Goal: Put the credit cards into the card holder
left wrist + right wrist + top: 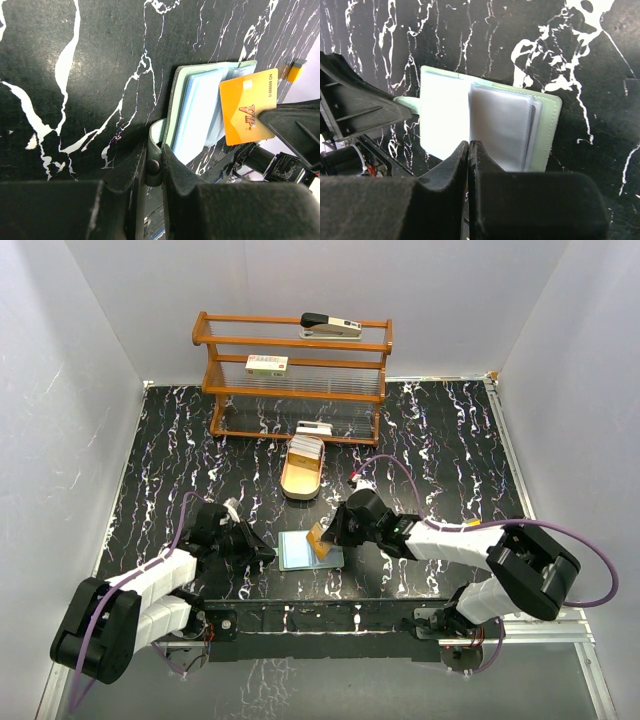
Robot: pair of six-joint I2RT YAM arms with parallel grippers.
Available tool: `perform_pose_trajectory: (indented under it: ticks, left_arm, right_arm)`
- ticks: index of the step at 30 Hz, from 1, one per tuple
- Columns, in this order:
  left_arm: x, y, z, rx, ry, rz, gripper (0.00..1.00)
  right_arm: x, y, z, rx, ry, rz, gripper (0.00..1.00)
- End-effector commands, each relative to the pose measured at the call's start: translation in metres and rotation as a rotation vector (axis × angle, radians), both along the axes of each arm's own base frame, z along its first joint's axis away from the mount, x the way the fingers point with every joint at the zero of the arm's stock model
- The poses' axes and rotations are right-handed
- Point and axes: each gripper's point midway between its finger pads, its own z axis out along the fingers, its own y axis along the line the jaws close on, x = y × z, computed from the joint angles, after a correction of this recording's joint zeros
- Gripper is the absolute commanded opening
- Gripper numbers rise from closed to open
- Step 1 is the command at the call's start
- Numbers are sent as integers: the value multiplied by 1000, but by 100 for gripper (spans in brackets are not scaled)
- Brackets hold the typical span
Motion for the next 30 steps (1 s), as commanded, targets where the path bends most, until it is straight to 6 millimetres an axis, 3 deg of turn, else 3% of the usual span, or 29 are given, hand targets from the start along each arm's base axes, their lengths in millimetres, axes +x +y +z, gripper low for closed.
perform_pose_trajectory:
  ticks: [1,6,16,30]
  left_arm:
    - [-5,2,-5,11,4,-7,0]
    - [-7,3,-7,13,9,-6,0]
    - [-8,2,-7,9,14,-5,0]
    - [-11,0,-10,6,28,-17,0]
  right_arm:
    - [10,2,6,40,-56,-37,0]
    - [7,-3,-1,34,-53,-46,1]
    - [0,1,-13,49,-12,-21,13]
    - [-5,12,-19,73,14,34,8]
